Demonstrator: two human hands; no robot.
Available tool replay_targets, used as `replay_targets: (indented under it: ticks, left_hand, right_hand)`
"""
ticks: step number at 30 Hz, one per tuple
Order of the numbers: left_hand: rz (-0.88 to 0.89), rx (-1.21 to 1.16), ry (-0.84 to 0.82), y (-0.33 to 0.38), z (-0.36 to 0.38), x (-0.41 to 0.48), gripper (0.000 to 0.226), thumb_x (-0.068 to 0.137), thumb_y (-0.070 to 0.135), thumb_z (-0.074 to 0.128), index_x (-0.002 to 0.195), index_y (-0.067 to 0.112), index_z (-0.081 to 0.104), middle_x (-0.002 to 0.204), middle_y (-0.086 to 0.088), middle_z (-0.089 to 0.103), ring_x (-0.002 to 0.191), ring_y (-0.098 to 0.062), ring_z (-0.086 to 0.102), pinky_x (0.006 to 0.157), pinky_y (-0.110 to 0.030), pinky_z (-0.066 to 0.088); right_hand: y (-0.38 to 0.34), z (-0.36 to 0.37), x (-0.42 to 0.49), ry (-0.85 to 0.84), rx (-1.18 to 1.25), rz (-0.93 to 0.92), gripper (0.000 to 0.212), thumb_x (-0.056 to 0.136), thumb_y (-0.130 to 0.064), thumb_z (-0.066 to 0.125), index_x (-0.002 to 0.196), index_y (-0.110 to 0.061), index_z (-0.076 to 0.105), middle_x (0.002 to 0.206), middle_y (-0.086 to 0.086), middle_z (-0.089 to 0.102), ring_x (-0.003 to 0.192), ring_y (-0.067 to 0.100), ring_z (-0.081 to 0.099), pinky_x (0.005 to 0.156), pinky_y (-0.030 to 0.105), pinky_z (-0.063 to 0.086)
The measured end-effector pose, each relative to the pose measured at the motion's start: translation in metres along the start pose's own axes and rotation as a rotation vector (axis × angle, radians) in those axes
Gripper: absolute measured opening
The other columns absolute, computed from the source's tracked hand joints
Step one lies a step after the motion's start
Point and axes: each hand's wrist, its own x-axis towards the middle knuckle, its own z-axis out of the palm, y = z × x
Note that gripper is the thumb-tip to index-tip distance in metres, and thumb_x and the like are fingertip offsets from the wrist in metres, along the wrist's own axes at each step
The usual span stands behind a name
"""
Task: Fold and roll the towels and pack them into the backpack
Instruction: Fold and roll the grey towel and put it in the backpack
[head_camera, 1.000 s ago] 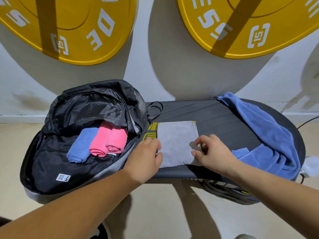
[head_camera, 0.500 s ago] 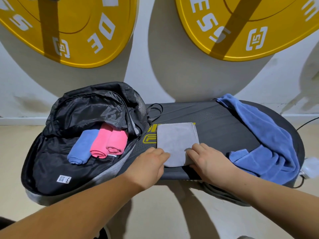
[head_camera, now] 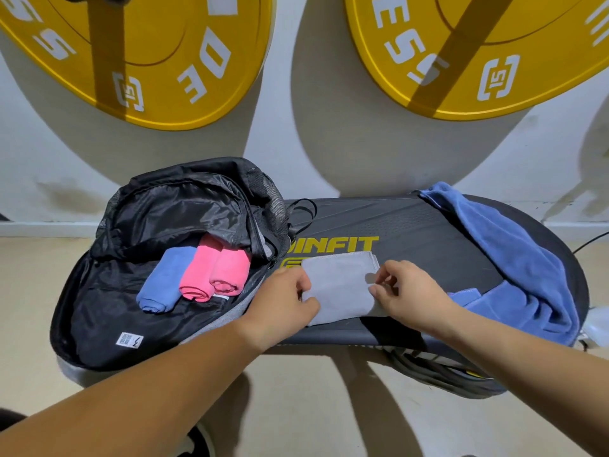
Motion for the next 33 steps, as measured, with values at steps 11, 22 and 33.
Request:
replay_targets:
  ticks: [11,22,33]
  left_hand:
    - [0.581,0.660,-0.050,-0.003,0.009,-0.021,0.030,0.083,0.014,0.058,0.113,0.019,0.057,0.115,0.001,0.055,0.102,-0.024,0.052,0.068,-0.034,0.048]
    - [0.223,0.193,-0.105,0.001,-0.007,-0.016,0.047,0.080,0.031,0.049,0.121,0.024,0.071,0.106,0.005,0.066,0.102,-0.019,0.063,0.092,-0.031,0.050]
    - [0.020,0.122,-0.028,-0.012,0.003,0.004,0.035,0.098,0.024,0.049,0.130,0.023,0.063,0.128,-0.002,0.062,0.121,-0.022,0.055,0.104,-0.034,0.043]
  right_hand:
    - [0.020,0.014,-0.013,0.155,-0.639,-0.680,0.025,0.084,-0.026,0.066,0.107,-0.015,0.065,0.095,0.002,0.059,0.079,0.027,0.055,0.063,0.039,0.048]
    - [-0.020,-0.018,0.007,-0.376,0.079,0.053,0.018,0.091,-0.028,0.067,0.108,-0.022,0.064,0.089,-0.008,0.064,0.072,0.012,0.060,0.064,0.020,0.047]
    - [-0.006,0.000,-0.002,0.085,-0.588,-0.668,0.041,0.088,-0.061,0.056,0.090,-0.020,0.060,0.087,0.000,0.056,0.075,0.025,0.057,0.060,0.036,0.047]
